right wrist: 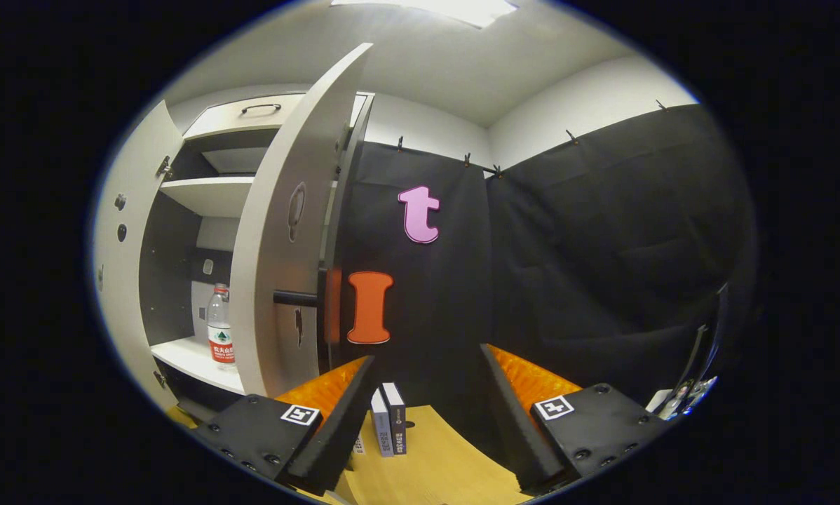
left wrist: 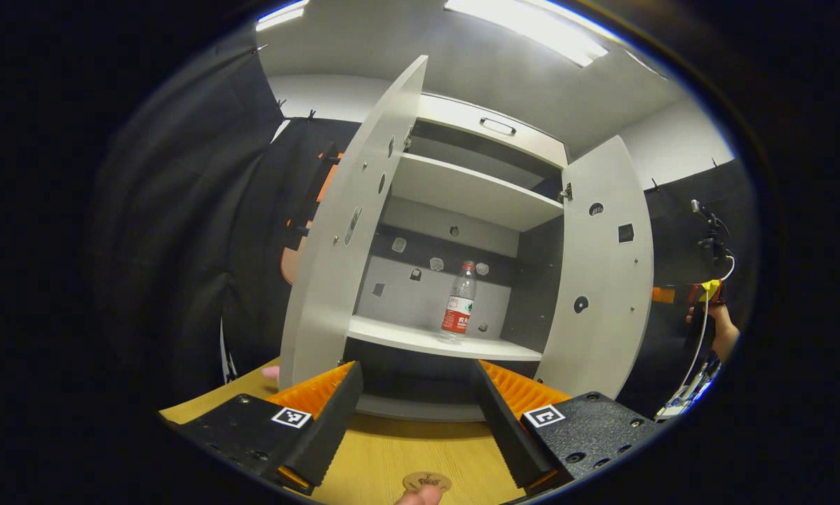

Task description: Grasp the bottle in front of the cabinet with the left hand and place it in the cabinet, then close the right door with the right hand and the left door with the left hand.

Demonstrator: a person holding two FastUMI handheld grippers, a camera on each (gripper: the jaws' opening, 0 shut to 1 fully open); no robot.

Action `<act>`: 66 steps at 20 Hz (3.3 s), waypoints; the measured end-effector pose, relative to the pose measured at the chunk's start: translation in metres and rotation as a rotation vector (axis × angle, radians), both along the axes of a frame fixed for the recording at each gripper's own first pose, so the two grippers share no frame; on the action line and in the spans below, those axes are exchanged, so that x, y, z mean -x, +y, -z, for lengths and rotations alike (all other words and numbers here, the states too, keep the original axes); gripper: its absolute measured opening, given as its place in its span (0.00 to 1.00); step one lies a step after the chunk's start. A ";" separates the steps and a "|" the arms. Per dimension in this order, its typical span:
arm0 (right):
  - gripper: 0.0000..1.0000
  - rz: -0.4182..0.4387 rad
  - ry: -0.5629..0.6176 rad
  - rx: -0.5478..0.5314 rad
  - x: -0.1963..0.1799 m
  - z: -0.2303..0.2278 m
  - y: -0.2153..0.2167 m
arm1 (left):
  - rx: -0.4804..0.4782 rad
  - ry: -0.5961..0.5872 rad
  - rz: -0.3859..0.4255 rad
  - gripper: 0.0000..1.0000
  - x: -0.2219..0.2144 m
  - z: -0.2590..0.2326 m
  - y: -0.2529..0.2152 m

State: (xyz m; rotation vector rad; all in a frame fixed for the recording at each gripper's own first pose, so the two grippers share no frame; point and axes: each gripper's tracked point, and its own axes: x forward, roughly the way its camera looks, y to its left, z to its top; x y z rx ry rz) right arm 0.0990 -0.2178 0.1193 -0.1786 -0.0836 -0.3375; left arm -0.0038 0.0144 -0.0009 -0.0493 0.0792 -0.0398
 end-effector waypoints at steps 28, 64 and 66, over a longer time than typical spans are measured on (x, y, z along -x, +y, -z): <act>0.94 -0.403 0.102 -0.049 -0.048 0.043 0.175 | 0.034 -0.014 -0.060 0.95 0.000 -0.003 0.021; 0.96 -0.428 0.092 -0.123 -0.002 0.083 0.192 | -0.062 -0.212 -0.533 0.97 -0.040 -0.130 0.219; 0.95 -0.413 0.096 -0.126 0.012 0.086 0.188 | -0.103 -0.217 -0.552 0.94 -0.051 -0.135 0.222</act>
